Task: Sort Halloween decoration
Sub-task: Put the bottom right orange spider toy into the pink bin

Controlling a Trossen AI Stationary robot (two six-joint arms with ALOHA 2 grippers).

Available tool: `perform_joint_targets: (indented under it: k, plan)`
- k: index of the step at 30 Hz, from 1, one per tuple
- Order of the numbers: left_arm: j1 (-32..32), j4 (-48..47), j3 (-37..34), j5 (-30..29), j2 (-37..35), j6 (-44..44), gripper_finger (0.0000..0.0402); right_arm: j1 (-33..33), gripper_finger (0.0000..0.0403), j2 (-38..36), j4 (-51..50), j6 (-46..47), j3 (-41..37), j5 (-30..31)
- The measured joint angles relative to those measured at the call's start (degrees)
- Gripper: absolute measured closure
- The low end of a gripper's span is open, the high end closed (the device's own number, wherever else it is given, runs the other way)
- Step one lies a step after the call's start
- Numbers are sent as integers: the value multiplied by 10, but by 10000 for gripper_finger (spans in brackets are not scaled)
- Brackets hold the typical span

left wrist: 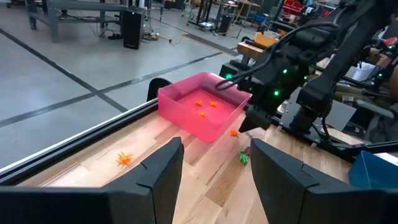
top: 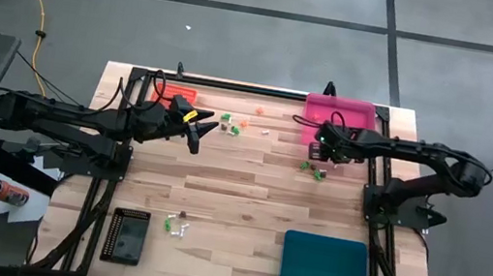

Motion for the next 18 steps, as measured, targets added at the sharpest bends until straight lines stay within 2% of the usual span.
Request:
perform_joint_targets:
  k: [18]
  plan:
    - [0,1,0,0,0,0,229,0,242,85,48,0,0,35]
